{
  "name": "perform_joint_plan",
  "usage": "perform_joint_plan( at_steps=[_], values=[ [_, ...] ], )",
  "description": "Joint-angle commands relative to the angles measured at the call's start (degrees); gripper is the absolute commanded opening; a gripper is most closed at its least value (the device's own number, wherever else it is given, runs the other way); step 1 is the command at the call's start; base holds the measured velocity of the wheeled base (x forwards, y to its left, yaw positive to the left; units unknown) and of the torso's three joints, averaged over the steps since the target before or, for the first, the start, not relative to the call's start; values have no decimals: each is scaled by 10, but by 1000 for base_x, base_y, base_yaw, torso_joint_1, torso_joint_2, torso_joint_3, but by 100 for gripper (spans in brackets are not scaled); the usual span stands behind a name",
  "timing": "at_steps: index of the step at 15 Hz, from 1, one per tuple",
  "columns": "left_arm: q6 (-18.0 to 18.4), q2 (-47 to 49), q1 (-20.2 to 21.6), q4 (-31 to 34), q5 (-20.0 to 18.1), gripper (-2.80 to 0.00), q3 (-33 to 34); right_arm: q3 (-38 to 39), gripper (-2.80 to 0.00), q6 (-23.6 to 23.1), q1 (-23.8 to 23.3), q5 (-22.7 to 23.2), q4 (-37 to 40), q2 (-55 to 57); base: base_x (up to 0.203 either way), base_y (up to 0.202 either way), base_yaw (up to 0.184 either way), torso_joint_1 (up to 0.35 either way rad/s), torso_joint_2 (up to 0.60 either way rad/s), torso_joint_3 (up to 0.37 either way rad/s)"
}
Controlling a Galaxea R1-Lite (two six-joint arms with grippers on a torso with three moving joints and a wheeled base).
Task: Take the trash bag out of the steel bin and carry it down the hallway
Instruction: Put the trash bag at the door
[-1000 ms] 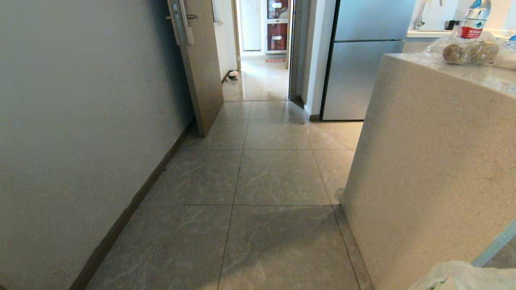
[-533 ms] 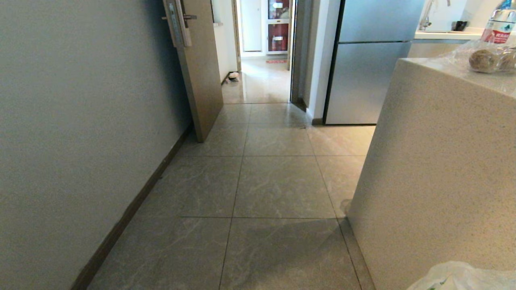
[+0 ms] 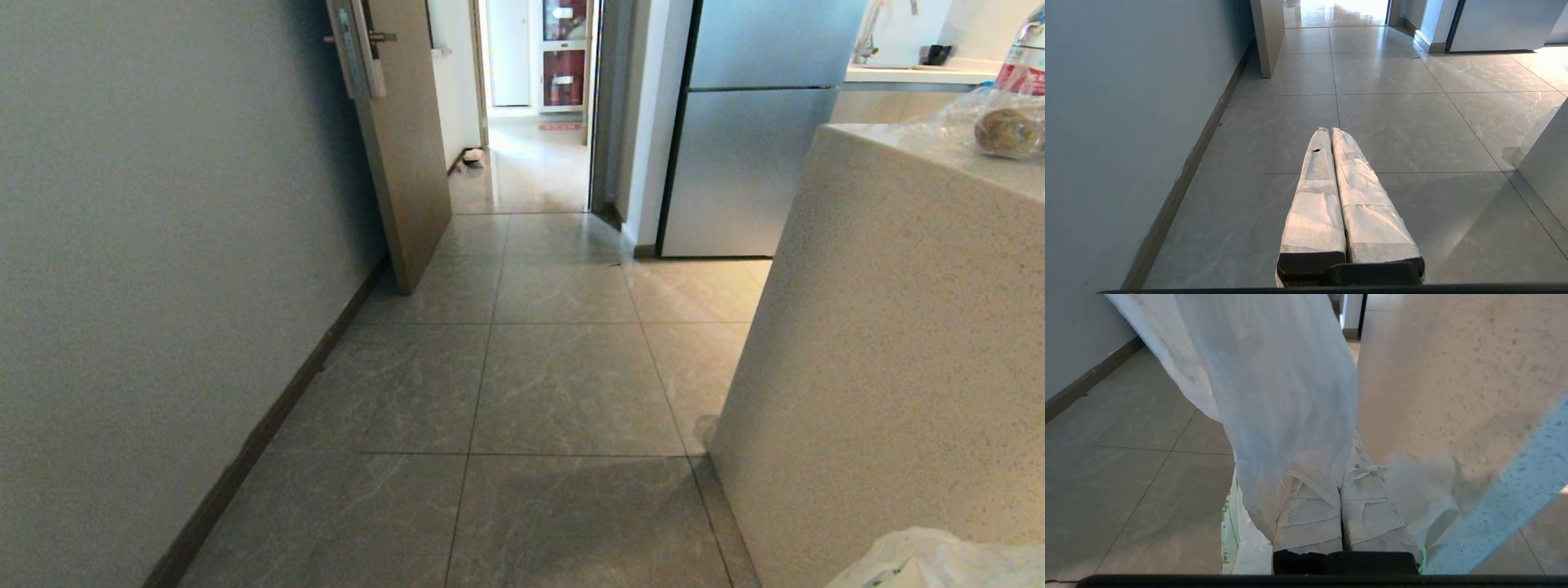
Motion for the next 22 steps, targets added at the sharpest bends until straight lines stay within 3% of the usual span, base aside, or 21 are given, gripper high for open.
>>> perform_joint_plan(
  at_steps=[1, 9, 22],
  values=[
    [-1, 1, 0, 0, 0, -280, 0, 0, -280, 0, 0, 0, 0, -22, 0, 0, 0, 0, 0, 0],
    [0, 1, 0, 0, 0, -280, 0, 0, -280, 0, 0, 0, 0, -22, 9, 14, 1, 1, 0, 1],
    [0, 1, 0, 0, 0, -280, 0, 0, -280, 0, 0, 0, 0, -22, 188, 0, 1, 2, 2, 2]
  ],
)
